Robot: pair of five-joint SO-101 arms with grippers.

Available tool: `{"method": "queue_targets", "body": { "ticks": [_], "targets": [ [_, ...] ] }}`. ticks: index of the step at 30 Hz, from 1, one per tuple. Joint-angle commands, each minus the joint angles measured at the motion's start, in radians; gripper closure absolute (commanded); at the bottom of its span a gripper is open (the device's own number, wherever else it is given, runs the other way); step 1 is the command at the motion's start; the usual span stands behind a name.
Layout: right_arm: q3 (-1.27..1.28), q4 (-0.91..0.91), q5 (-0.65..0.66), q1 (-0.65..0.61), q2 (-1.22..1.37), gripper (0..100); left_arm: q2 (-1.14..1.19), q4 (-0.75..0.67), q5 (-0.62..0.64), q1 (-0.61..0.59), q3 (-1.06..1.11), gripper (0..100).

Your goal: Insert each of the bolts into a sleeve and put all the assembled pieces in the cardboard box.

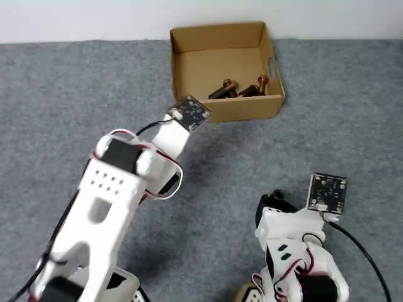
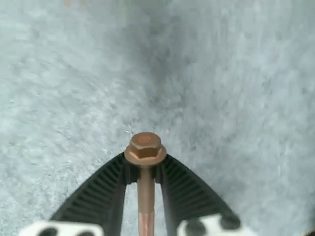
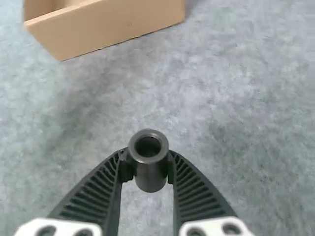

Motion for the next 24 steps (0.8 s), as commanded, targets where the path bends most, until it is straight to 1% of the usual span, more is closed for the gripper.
{"method": "queue_targets", "body": {
  "ticks": [1, 4, 7, 10, 12, 14, 16, 19, 24],
  "targets": [
    [-0.044, -0.012, 0.011, -0.033, 0.001, 99.1, -0.133, 0.009, 0.051, 0.005, -0.007, 99],
    [-0.052, -0.015, 0.011, -0.053, 0.001, 99.1, -0.218, -0.037, 0.103, 0.003, 0.068, 99],
    [-0.054, -0.021, 0.011, -0.081, 0.001, 99.1, -0.325, -0.137, 0.163, -0.003, 0.182, 99],
    [-0.054, -0.021, 0.011, -0.136, -0.001, 99.1, -0.466, -0.272, 0.212, -0.002, 0.297, 100],
    [-0.054, -0.024, 0.011, -0.183, -0.001, 99.1, -0.571, -0.379, 0.221, -0.003, 0.389, 100],
    [-0.054, -0.056, 0.011, -0.231, -0.001, 99.1, -0.672, -0.48, 0.224, -0.003, 0.484, 100],
    [-0.052, -0.104, 0.011, -0.269, -0.001, 99.1, -0.758, -0.549, 0.224, -0.003, 0.559, 100],
    [-0.044, -0.176, 0.012, -0.323, 0.005, 99.1, -0.855, -0.595, 0.224, -0.003, 0.642, 100],
    [0.012, -0.245, 0.012, -0.42, 0.005, 99.1, -0.927, -0.598, 0.229, 0.003, 0.697, 100]
  ]
}}
